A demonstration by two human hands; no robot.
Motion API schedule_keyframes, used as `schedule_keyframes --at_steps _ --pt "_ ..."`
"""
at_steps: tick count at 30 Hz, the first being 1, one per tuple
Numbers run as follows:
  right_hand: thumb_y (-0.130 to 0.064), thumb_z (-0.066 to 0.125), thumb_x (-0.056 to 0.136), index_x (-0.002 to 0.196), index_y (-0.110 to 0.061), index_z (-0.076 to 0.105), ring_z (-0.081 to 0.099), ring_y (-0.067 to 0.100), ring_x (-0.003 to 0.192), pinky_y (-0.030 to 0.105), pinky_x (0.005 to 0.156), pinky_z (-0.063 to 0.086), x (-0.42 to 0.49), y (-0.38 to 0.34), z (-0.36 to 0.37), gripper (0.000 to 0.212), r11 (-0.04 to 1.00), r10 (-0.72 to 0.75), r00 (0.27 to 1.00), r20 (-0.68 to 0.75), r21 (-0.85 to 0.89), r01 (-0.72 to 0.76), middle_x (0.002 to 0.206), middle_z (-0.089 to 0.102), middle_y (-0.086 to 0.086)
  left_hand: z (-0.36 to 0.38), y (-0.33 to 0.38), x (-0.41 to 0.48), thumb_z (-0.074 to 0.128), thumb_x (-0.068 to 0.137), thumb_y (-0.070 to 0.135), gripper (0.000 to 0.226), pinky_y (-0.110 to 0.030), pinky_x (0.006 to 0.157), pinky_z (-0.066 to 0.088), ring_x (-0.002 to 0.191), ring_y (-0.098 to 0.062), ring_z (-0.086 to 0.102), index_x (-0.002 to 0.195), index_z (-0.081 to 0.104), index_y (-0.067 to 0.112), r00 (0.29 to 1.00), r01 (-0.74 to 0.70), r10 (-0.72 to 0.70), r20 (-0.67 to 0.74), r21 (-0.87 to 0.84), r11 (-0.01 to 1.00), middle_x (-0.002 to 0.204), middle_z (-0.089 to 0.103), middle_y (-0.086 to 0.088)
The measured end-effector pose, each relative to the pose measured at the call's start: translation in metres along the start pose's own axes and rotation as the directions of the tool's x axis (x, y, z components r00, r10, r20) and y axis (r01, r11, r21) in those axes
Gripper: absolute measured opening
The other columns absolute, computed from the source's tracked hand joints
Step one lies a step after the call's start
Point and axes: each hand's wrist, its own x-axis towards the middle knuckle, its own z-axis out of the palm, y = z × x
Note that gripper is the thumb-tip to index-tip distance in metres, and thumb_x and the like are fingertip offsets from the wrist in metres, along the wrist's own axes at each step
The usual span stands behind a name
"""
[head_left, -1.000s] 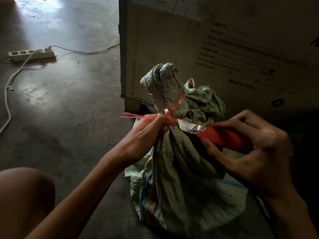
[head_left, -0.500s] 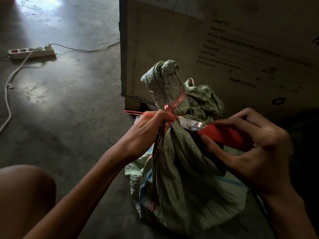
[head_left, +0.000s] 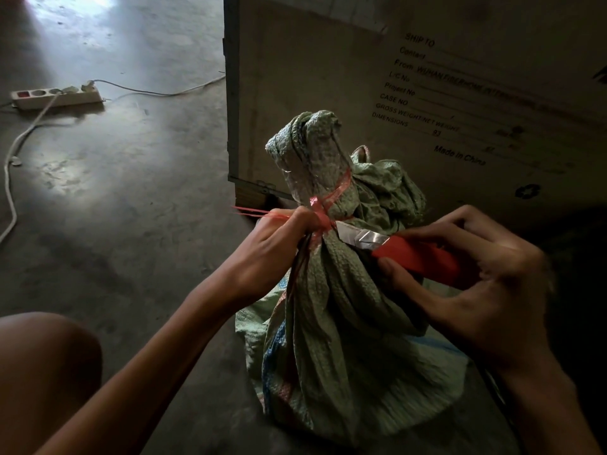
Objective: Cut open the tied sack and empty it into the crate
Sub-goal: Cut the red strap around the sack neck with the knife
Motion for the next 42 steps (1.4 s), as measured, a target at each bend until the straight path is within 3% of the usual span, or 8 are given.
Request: schedule_keyframes --at_steps 6,12,21,28,30,33,38,42 --pt "-0.05 0.079 0.078 0.104 -0.02 0.074 0.064 0.012 0.09 0.013 0.07 0.049 -0.002 -0.001 0.005 0.04 1.0 0.011 1.0 -0.023 0.012 -0.011 0.101 0.065 -0.003 0.001 0.003 -0.003 0.036 0.105 0.015 0.049 -0.01 0.046 0.036 0.045 0.002 0.046 0.059 0.053 0.014 0.999 0.013 -0.014 -0.03 -0.019 1.0 0.05 0.054 0.012" --pt "-0.056 0.074 0.08 0.109 -0.032 0.066 0.059 0.004 0.093 0.005 0.075 0.045 -0.002 -0.002 0.008 0.038 1.0 -0.02 1.0 -0.022 0.021 0.021 0.105 0.059 -0.009 0.006 0.011 -0.003 0.038 0.105 0.029 0.048 -0.013 0.046 0.045 0.049 -0.007 0.059 0.071 0.064 0.008 0.992 0.056 -0.068 -0.105 -0.118 0.991 0.06 0.066 -0.001" --pt "-0.053 0.079 0.08 0.104 -0.024 0.075 0.061 0.008 0.088 0.01 0.073 0.047 -0.002 -0.003 0.008 0.038 1.0 -0.021 0.999 -0.049 -0.001 0.021 0.099 0.063 -0.004 0.007 0.009 0.001 0.038 0.104 0.026 0.048 -0.018 0.05 0.046 0.062 -0.025 0.055 0.08 0.067 -0.003 0.982 0.068 -0.087 -0.171 -0.113 0.991 0.081 0.063 -0.026" --pt "-0.048 0.079 0.081 0.106 -0.021 0.075 0.06 0.007 0.089 0.009 0.073 0.045 -0.004 -0.003 0.01 0.037 1.0 -0.01 0.995 -0.098 -0.007 0.009 0.1 0.062 -0.003 0.008 0.008 -0.001 0.037 0.106 0.03 0.05 -0.014 0.044 0.042 0.049 -0.013 0.058 0.076 0.069 0.006 0.987 0.05 -0.07 -0.142 -0.137 0.989 0.069 0.069 -0.015" --pt "-0.049 0.077 0.083 0.106 -0.02 0.074 0.058 0.005 0.089 0.007 0.074 0.045 -0.004 -0.005 0.012 0.037 1.0 -0.002 0.993 -0.121 -0.01 0.001 0.1 0.061 -0.003 0.01 0.004 0.0 0.04 0.103 0.041 0.054 -0.017 0.052 0.045 0.059 -0.019 0.062 0.073 0.074 0.011 0.986 0.023 -0.039 -0.162 -0.097 0.995 0.076 0.073 -0.022" --pt "-0.049 0.077 0.084 0.106 -0.018 0.075 0.059 0.007 0.09 0.008 0.075 0.045 -0.005 -0.008 0.015 0.039 0.999 0.016 0.988 -0.152 -0.026 -0.02 0.101 0.063 -0.002 0.015 0.0 0.0 0.042 0.096 0.05 0.051 -0.024 0.07 0.053 0.068 -0.011 0.069 0.067 0.078 0.027 0.986 0.009 -0.024 -0.168 -0.092 0.996 0.073 0.076 -0.003" --pt "-0.053 0.075 0.083 0.106 -0.017 0.076 0.058 0.008 0.09 0.015 0.07 0.048 -0.006 -0.015 0.021 0.042 0.996 0.061 0.973 -0.222 -0.051 -0.074 0.102 0.061 -0.005 0.022 -0.001 -0.001 0.038 0.088 0.055 0.058 -0.013 0.061 0.051 0.055 -0.004 0.064 0.054 0.07 0.021 0.983 0.061 -0.082 -0.163 -0.131 0.989 0.058 0.068 0.005" --pt "-0.053 0.074 0.084 0.104 -0.017 0.077 0.062 0.015 0.085 0.03 0.063 0.055 -0.006 -0.022 0.029 0.042 0.992 0.086 0.952 -0.294 -0.066 -0.11 0.099 0.065 0.001 0.028 -0.009 -0.001 0.041 0.086 0.062 0.065 -0.03 0.078 0.058 0.069 -0.016 0.071 0.073 0.073 0.006 0.965 0.112 -0.147 -0.217 -0.165 0.98 0.074 0.074 -0.008"
